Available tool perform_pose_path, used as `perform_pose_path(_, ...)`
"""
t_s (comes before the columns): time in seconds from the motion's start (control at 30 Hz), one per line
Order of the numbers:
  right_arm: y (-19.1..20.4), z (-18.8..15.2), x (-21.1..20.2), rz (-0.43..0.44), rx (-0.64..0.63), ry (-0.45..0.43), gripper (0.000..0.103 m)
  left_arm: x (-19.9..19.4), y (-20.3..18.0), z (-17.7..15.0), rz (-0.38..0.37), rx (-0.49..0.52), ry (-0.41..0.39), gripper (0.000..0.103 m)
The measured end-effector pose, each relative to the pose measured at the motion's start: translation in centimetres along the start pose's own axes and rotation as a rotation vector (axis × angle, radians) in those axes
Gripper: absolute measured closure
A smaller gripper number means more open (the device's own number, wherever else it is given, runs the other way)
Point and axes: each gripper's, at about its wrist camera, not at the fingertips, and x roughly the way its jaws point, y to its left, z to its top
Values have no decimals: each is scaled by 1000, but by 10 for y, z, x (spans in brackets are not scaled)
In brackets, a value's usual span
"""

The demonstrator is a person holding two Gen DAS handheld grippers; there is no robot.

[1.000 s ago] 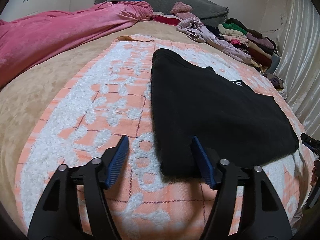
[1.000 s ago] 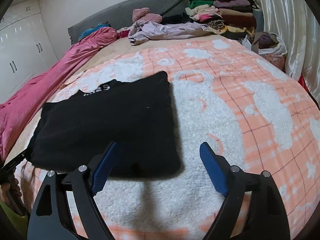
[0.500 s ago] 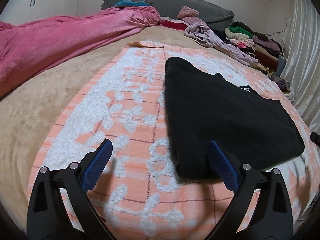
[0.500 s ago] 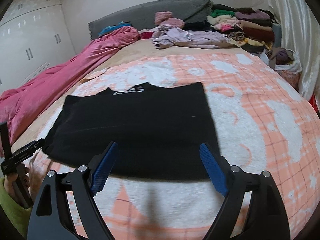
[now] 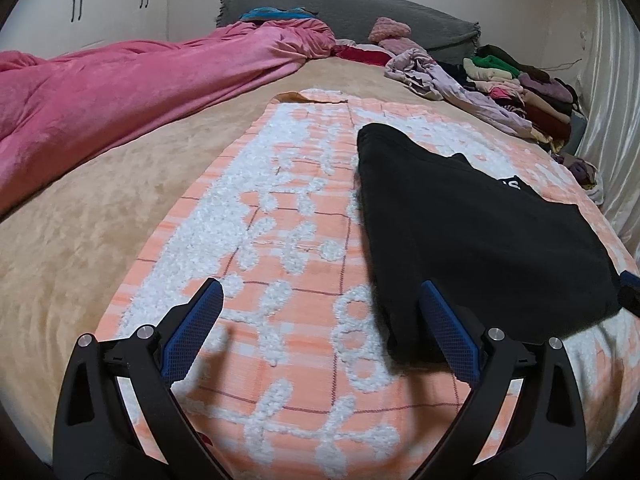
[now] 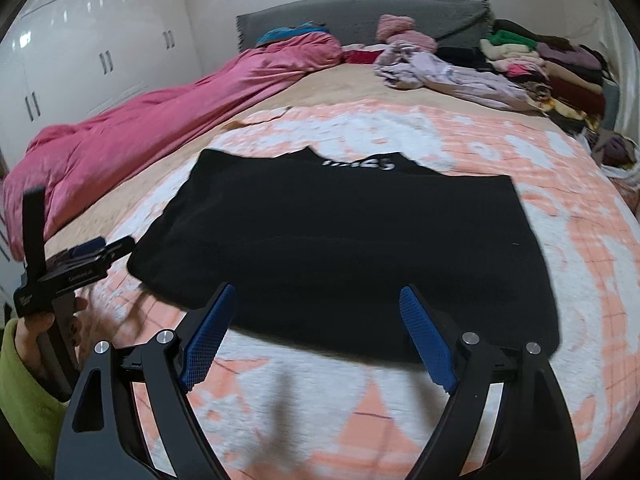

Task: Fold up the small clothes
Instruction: 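Open both grippers and withdraw them from the folded shirt, then grasp the folded shirt edge with both grippers and lift it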

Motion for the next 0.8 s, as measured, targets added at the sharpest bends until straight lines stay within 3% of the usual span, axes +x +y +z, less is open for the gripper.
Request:
perform_pose_path(0.4, 58, -2, 34, 38, -169, 37, 20, 7, 13, 3, 32, -31, 18, 10)
perform_pose_path(0.5, 72, -4, 42, 38, -216, 36, 7, 10, 16, 3, 39, -40, 29, 10)
perform_pose_path(0.8, 108, -8, 67, 21, -370, 35, 7, 20, 29, 11, 53, -77, 55, 10)
